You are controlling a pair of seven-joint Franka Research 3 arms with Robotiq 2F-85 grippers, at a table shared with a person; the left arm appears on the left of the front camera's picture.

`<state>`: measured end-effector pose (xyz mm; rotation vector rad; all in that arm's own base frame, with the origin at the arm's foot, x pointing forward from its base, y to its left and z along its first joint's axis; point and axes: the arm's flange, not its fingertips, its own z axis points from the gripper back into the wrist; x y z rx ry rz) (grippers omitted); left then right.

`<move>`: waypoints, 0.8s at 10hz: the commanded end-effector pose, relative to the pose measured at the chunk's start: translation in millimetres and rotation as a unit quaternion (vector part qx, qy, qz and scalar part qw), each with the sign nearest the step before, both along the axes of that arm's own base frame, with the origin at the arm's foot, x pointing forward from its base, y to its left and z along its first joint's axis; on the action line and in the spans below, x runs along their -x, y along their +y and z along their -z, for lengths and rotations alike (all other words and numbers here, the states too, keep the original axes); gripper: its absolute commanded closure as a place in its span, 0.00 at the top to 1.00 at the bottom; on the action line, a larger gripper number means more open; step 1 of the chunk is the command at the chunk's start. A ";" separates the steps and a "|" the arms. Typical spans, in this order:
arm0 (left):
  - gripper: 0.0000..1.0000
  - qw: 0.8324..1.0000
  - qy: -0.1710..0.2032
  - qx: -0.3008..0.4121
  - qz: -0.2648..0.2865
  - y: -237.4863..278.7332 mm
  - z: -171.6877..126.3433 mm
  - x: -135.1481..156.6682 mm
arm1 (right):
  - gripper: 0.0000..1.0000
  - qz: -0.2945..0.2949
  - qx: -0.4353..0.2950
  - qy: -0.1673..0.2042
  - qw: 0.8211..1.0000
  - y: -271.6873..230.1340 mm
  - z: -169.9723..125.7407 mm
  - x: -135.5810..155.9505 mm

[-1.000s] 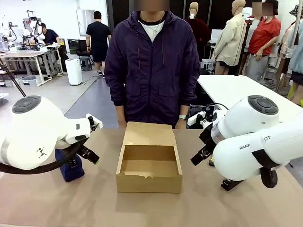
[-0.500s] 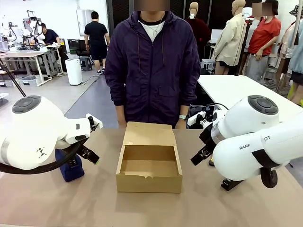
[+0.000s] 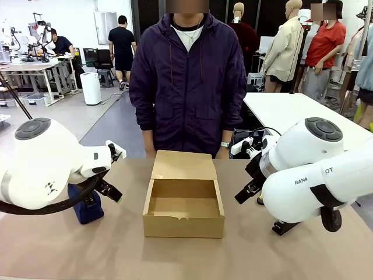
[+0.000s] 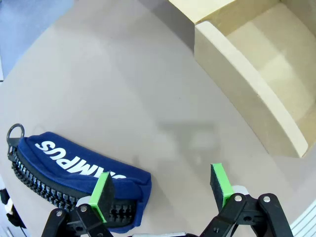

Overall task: Pack the items into the box.
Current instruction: Pick up the item indicated by the person and place it inside the Mailer Box.

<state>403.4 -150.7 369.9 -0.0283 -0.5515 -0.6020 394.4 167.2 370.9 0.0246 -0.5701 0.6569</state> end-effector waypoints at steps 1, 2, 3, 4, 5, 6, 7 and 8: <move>1.00 0.997 0.037 0.059 0.045 5.8 -21.5 2.7 | 1.00 -0.002 -0.022 0.020 1.000 -2.6 -22.0 -5.0; 1.00 0.992 0.082 0.091 -0.022 13.2 -52.4 3.1 | 1.00 0.048 -0.057 0.054 0.996 -9.6 -47.6 -9.1; 1.00 0.979 0.142 0.140 -0.032 32.0 -84.6 6.8 | 1.00 0.098 -0.113 0.087 0.985 -30.7 -76.1 -13.1; 1.00 0.957 0.174 0.223 -0.057 60.9 -114.6 8.4 | 1.00 0.092 -0.206 0.143 0.964 -64.7 -106.0 -14.6; 1.00 0.923 0.213 0.308 -0.091 109.8 -144.3 15.2 | 1.00 0.141 -0.262 0.153 0.942 -108.0 -135.9 -6.7; 1.00 0.885 0.209 0.392 -0.137 163.0 -162.5 24.5 | 1.00 0.155 -0.318 0.154 0.923 -154.1 -154.2 5.4; 1.00 0.864 0.178 0.436 -0.179 218.7 -170.2 39.7 | 1.00 0.213 -0.369 0.127 0.896 -206.2 -162.9 18.5; 1.00 0.817 0.141 0.501 -0.247 277.3 -164.8 60.2 | 1.00 0.269 -0.420 0.106 0.860 -259.6 -159.3 35.1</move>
